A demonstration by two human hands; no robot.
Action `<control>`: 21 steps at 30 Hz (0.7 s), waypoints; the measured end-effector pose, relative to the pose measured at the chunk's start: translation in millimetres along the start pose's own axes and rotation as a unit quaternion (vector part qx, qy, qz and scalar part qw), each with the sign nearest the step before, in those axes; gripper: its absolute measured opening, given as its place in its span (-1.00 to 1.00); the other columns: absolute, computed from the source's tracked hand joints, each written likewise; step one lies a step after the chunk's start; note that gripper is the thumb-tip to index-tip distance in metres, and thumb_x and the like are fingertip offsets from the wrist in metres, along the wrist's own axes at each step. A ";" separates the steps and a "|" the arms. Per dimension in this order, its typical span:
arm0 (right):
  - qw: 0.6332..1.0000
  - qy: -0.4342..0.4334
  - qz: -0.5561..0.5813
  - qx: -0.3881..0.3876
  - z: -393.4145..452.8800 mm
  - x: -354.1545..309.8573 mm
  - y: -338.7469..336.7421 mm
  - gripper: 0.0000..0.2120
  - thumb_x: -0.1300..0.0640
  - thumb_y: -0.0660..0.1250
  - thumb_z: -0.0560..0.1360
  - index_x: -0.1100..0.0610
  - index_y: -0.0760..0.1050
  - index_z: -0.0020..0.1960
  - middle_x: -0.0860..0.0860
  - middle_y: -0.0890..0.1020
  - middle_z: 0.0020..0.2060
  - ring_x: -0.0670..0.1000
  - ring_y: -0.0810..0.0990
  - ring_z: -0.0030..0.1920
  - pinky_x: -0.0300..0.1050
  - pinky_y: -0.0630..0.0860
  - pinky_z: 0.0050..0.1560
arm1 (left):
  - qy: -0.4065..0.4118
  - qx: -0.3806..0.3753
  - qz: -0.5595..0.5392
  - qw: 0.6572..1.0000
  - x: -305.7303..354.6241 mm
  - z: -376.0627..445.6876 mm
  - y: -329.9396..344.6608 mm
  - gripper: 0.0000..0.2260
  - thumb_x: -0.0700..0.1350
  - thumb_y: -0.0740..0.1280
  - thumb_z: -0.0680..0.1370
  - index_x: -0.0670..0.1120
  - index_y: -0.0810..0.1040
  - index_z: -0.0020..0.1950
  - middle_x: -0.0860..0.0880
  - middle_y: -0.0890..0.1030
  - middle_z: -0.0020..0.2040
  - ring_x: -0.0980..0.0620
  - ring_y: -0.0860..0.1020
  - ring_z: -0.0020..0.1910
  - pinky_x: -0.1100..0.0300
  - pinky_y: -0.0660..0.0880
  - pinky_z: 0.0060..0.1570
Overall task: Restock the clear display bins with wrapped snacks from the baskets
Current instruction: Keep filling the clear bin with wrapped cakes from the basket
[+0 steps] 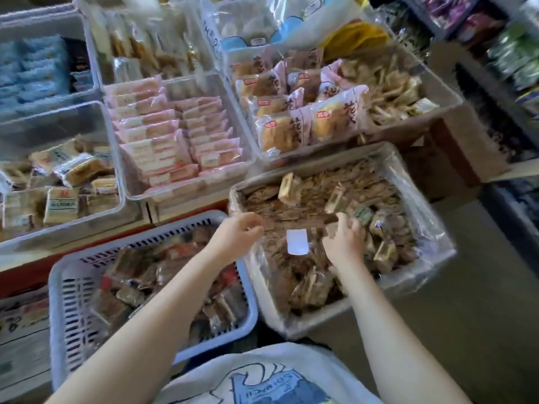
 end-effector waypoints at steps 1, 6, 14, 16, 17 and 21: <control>1.000 0.008 -0.011 -0.023 9.0 18.3 2.3 -0.40 0.20 0.33 0.52 0.01 0.24 0.52 0.16 0.25 0.47 0.23 0.28 0.42 0.08 0.35 0.35 | -0.007 -0.007 -0.004 1.000 7.5 4.7 13.0 -0.84 -0.03 0.24 0.65 0.07 0.57 0.18 0.07 0.62 -0.02 0.07 0.60 -0.13 0.22 0.48 -0.23; 0.995 -0.014 -0.046 -0.084 37.9 53.3 15.4 -0.29 0.31 0.33 0.50 -0.05 0.17 0.55 0.16 0.30 0.43 0.22 0.39 0.33 0.09 0.48 0.23 | -0.040 0.003 -0.018 0.999 28.1 17.3 49.3 -0.88 -0.08 0.27 0.61 0.13 0.56 0.01 0.08 0.64 -0.09 0.06 0.62 -0.14 0.19 0.53 -0.19; 0.992 -0.108 0.021 -0.056 19.7 20.3 -19.0 -0.57 0.23 0.38 0.49 -0.08 0.32 0.23 0.00 0.65 0.06 0.14 0.62 0.06 0.00 0.53 -0.04 | -0.058 0.016 -0.035 0.998 28.4 21.8 53.3 -0.85 -0.05 0.26 0.60 0.10 0.61 0.08 0.14 0.62 -0.05 0.17 0.56 -0.17 0.27 0.42 -0.30; 0.985 -0.145 0.073 -0.064 1.6 -5.7 -33.5 -0.56 0.21 0.43 0.49 -0.09 0.34 0.24 -0.03 0.63 0.05 0.09 0.60 0.06 -0.04 0.53 -0.04 | -0.058 0.023 -0.074 0.995 25.8 20.1 49.1 -0.82 -0.01 0.30 0.60 0.07 0.57 0.19 0.13 0.61 0.03 0.18 0.57 -0.08 0.25 0.52 -0.19; 0.978 -0.166 0.103 -0.074 -8.3 -22.0 -40.0 -0.54 0.21 0.44 0.48 -0.12 0.35 0.24 -0.05 0.62 0.04 0.06 0.59 0.04 -0.03 0.53 -0.04 | -0.058 0.027 -0.110 0.992 24.5 17.7 45.9 -0.76 0.02 0.33 0.59 0.07 0.52 0.25 0.11 0.61 0.08 0.15 0.59 -0.01 0.20 0.57 -0.09; 0.942 -0.238 0.203 -0.122 -45.9 -97.2 -53.3 -0.48 0.19 0.48 0.45 -0.21 0.37 0.26 -0.14 0.62 0.00 -0.07 0.58 -0.02 -0.11 0.53 -0.03 | -0.054 0.011 -0.371 0.927 18.3 -1.5 25.0 -0.62 -0.02 0.39 0.58 0.04 0.40 0.36 -0.02 0.63 0.11 0.02 0.66 0.01 0.02 0.63 0.01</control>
Point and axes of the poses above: each hand's wrist, its own z-axis towards the middle knuckle, its own y-axis out of the palm, x = y × z, the point moved 10 cm from there along z, towards the middle knuckle
